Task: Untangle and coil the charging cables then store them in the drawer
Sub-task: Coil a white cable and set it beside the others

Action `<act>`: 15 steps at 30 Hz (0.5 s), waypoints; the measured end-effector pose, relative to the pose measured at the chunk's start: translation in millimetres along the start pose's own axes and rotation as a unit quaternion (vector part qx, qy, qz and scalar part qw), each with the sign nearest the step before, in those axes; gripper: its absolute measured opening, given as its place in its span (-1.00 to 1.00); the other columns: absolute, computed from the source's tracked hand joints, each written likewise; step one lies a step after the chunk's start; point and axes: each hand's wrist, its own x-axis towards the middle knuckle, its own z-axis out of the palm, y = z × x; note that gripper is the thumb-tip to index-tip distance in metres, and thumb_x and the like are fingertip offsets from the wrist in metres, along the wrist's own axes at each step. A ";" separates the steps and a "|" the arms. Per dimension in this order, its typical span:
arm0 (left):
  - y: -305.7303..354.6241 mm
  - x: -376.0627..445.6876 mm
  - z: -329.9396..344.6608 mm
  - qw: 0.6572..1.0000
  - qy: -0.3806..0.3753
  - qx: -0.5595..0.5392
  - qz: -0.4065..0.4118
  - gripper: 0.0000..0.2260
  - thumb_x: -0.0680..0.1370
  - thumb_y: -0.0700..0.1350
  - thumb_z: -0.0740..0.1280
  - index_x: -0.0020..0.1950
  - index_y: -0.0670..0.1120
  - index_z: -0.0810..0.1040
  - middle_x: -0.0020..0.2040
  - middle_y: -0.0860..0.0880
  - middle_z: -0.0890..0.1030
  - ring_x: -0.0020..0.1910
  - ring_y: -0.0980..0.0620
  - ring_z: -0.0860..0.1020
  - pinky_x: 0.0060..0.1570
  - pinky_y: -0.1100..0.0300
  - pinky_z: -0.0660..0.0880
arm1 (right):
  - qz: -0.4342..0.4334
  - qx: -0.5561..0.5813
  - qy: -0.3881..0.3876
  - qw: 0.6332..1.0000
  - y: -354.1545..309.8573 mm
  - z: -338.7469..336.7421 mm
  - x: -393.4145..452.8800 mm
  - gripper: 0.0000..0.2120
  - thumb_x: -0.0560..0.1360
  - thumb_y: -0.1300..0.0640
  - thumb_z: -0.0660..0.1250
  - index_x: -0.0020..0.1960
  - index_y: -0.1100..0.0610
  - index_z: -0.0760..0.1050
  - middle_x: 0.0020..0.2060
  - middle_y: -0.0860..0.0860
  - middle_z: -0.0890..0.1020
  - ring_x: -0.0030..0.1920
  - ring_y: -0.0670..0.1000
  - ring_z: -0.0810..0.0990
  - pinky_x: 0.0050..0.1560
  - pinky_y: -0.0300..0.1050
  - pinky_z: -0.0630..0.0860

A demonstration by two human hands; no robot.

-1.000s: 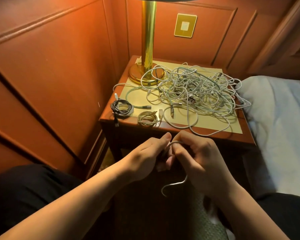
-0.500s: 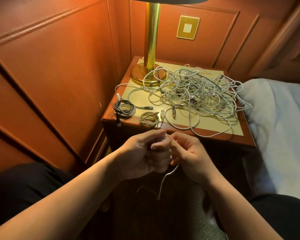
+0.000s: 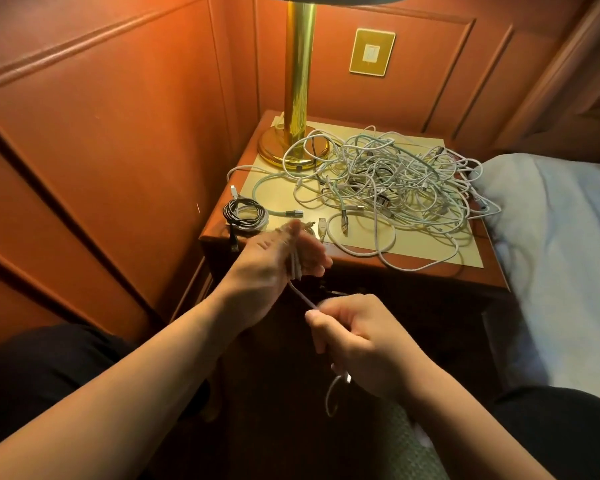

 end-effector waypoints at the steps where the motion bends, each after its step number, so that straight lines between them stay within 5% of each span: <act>1: -2.7 -0.9 -0.8 0.994 -0.021 0.101 0.021 -0.56 0.68 0.01 0.11 -0.07 -0.25 0.64 -0.20 -0.10 0.69 -0.18 0.04 0.64 -0.09 0.24 0.56 | -0.027 0.005 0.034 0.999 0.1 -1.4 -2.1 -0.63 0.62 -0.15 0.21 -0.25 0.03 0.51 -0.45 -0.03 0.52 -0.39 0.13 0.56 -0.30 0.24 0.57; 3: -8.4 -2.4 1.3 0.974 -0.060 0.214 0.028 -0.56 0.70 0.02 0.12 -0.07 -0.25 0.64 -0.23 -0.03 0.66 -0.22 0.10 0.59 -0.11 0.31 0.47 | -0.086 -0.021 0.083 0.993 2.7 -5.3 -4.9 -0.71 0.65 -0.13 0.17 -0.16 -0.03 0.47 -0.42 -0.08 0.48 -0.42 0.04 0.49 -0.38 0.20 0.51; 8: -24.0 -8.2 20.9 0.982 -0.118 0.144 -0.022 -0.47 0.74 0.09 0.05 -0.29 -0.14 0.53 -0.40 -0.07 0.53 -0.37 -0.01 0.47 -0.24 0.16 0.42 | -0.170 -0.294 0.220 0.915 12.4 -20.4 -8.1 -0.81 0.72 -0.06 0.19 0.05 -0.02 0.52 -0.29 -0.16 0.61 -0.35 -0.14 0.57 -0.40 -0.08 0.51; 11: -28.2 -12.2 33.0 0.982 -0.145 0.087 -0.082 -0.37 0.69 0.22 -0.04 -0.26 -0.24 0.47 -0.46 -0.12 0.36 -0.44 -0.03 0.36 -0.28 0.18 0.43 | -0.161 -0.301 0.285 0.896 19.2 -32.6 -6.9 -0.79 0.67 -0.09 0.29 0.02 0.02 0.60 -0.27 -0.14 0.64 -0.31 -0.15 0.60 -0.38 -0.18 0.50; 15: -23.3 -16.7 40.3 0.969 -0.195 -0.011 -0.154 -0.50 0.70 0.18 0.04 -0.27 -0.13 0.42 -0.45 -0.07 0.23 -0.45 0.03 0.29 -0.30 0.17 0.37 | -0.138 -0.155 0.266 0.941 33.6 -41.0 -1.8 -0.84 0.67 -0.06 0.34 0.08 0.00 0.64 -0.21 -0.15 0.67 -0.25 -0.11 0.65 -0.30 0.02 0.58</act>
